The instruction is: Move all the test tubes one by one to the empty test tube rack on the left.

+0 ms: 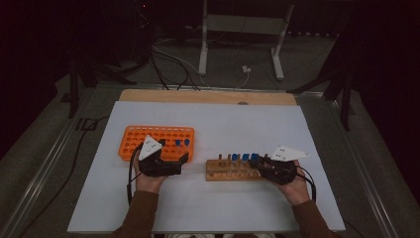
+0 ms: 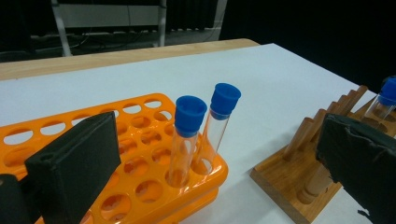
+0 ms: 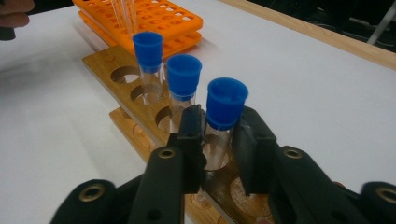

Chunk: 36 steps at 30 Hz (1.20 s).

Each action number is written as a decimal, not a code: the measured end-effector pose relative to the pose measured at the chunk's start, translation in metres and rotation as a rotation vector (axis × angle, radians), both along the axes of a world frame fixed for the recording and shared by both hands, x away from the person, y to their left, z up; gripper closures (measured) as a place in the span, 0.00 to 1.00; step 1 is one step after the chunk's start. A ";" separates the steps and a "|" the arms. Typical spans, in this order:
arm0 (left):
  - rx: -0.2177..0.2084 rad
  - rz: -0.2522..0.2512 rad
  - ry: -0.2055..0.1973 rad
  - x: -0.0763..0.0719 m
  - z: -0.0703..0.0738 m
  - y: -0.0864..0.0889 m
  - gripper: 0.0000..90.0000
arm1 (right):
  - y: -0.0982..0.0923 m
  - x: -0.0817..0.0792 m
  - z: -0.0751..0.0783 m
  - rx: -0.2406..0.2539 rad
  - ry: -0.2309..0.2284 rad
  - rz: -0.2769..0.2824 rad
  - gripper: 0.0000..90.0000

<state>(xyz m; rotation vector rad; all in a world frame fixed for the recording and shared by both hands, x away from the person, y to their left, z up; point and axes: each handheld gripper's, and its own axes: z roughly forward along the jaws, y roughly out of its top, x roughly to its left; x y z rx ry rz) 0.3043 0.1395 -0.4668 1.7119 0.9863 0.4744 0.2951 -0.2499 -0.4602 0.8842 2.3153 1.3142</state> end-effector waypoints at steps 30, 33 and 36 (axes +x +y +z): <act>0.003 0.021 -0.021 -0.003 0.006 0.004 0.01 | -0.006 0.002 0.015 0.051 0.021 -0.009 0.86; 0.016 0.022 -0.017 -0.003 0.006 0.002 0.01 | -0.007 0.001 0.021 0.055 0.015 -0.010 0.86; 0.026 0.025 -0.013 -0.002 0.007 0.001 0.01 | -0.007 0.001 0.028 0.063 0.013 -0.010 0.86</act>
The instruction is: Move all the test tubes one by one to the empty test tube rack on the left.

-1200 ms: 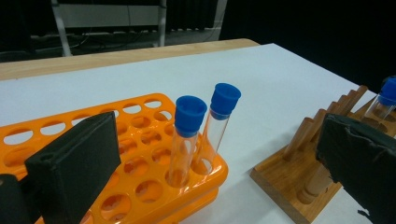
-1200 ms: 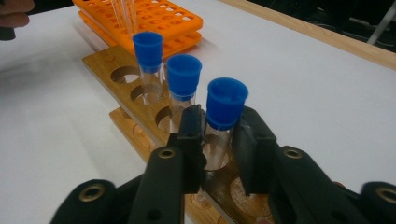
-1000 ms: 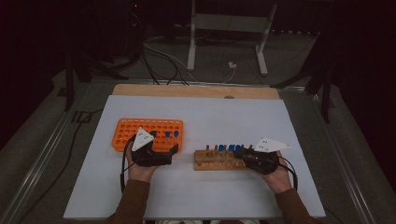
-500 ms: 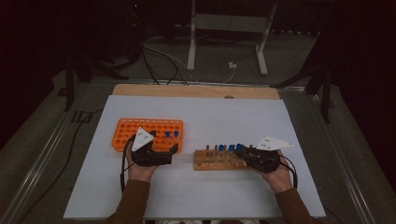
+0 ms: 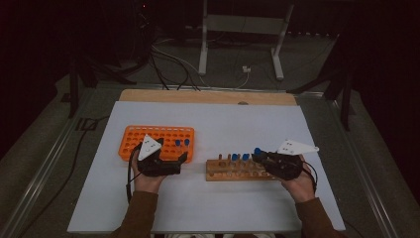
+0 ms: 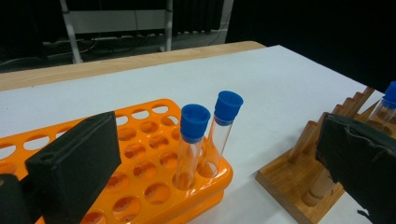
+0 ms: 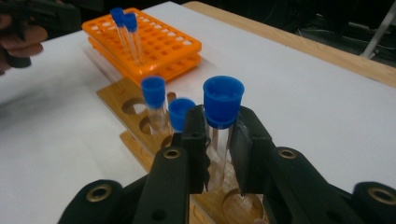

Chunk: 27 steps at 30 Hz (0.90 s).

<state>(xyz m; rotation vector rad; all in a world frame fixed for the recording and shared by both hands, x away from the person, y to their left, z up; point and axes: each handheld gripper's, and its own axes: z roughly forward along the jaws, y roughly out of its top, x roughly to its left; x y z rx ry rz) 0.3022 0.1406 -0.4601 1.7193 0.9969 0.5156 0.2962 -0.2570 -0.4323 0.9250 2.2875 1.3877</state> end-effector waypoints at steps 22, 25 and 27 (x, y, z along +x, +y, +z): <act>0.015 -0.020 -0.055 0.001 0.027 -0.020 0.02 | -0.005 0.005 0.045 0.058 -0.032 -0.012 0.86; 0.012 -0.029 -0.070 0.002 0.033 -0.026 0.02 | -0.003 0.008 0.049 0.055 -0.037 -0.016 0.86; 0.014 -0.039 -0.077 0.003 0.036 -0.031 0.02 | -0.001 0.011 0.050 0.046 -0.041 -0.020 0.86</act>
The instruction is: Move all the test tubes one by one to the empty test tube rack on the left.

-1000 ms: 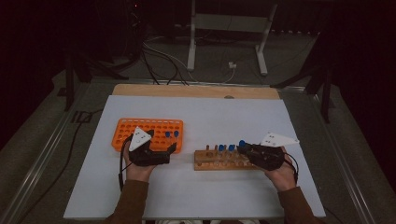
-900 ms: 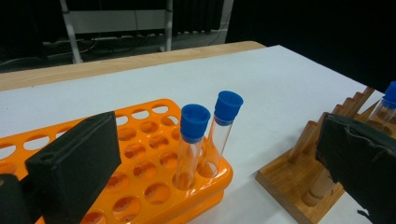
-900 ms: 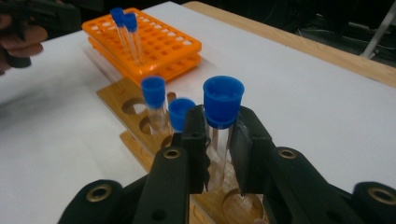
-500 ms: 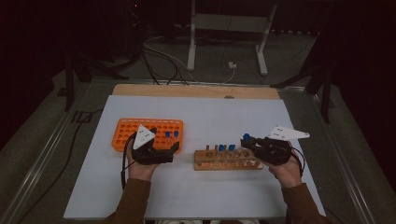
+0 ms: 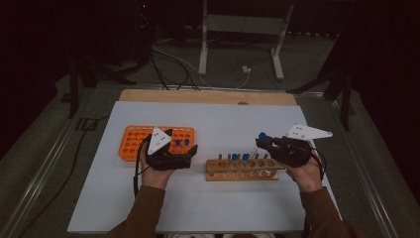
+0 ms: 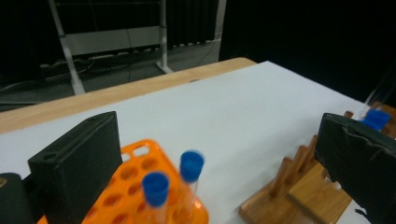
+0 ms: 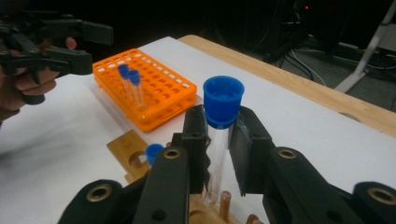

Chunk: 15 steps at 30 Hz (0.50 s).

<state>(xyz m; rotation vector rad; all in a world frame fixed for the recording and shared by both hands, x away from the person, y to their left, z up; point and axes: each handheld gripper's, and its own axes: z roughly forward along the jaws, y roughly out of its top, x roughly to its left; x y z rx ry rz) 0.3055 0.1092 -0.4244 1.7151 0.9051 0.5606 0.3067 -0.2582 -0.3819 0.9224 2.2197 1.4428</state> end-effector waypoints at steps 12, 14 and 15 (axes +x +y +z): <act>0.003 -0.030 -0.016 0.004 0.006 -0.027 0.02 | 0.020 0.013 0.008 0.001 -0.008 0.016 0.86; 0.006 -0.035 -0.015 0.005 0.007 -0.031 0.02 | 0.025 0.014 0.009 0.003 -0.007 0.023 0.86; 0.006 -0.037 -0.016 0.005 0.007 -0.032 0.02 | 0.027 0.014 0.009 0.001 -0.009 0.026 0.86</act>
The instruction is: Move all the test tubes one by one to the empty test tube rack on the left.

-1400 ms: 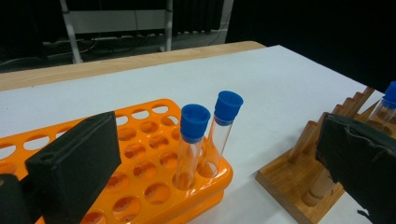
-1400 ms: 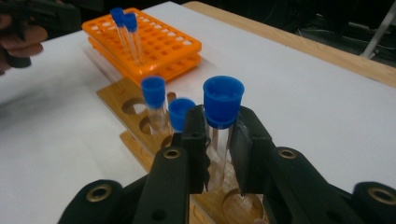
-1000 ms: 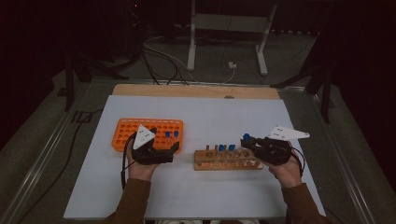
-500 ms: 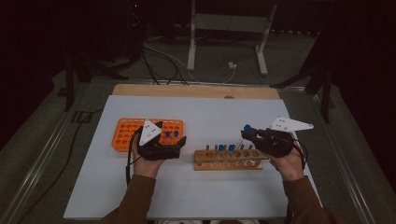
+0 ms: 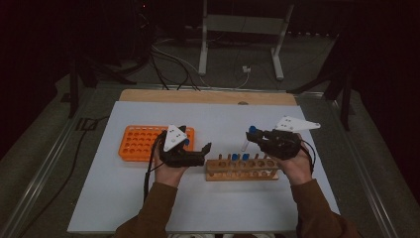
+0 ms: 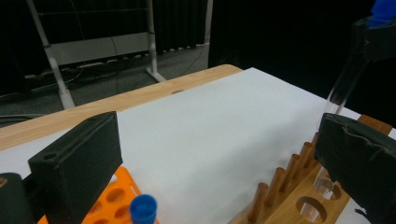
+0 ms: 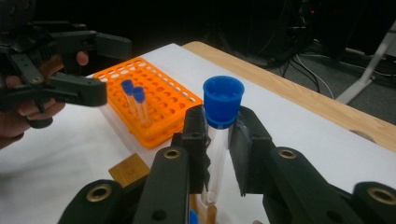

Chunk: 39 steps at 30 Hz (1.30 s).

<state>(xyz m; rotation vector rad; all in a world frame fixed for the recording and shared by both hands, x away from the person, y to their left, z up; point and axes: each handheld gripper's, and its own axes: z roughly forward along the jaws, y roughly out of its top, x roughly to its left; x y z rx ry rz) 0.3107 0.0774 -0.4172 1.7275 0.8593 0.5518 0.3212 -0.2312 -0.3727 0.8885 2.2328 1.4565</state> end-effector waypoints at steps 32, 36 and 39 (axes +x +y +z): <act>0.032 -0.183 -0.005 -0.001 -0.001 -0.055 0.69 | 0.047 0.005 -0.004 0.027 0.035 0.092 0.86; 0.038 -0.190 -0.011 -0.002 -0.003 -0.057 0.81 | 0.048 0.005 -0.004 0.035 0.040 0.100 0.86; 0.036 -0.198 -0.012 -0.002 -0.004 -0.058 0.86 | 0.048 0.004 -0.004 0.039 0.043 0.102 0.86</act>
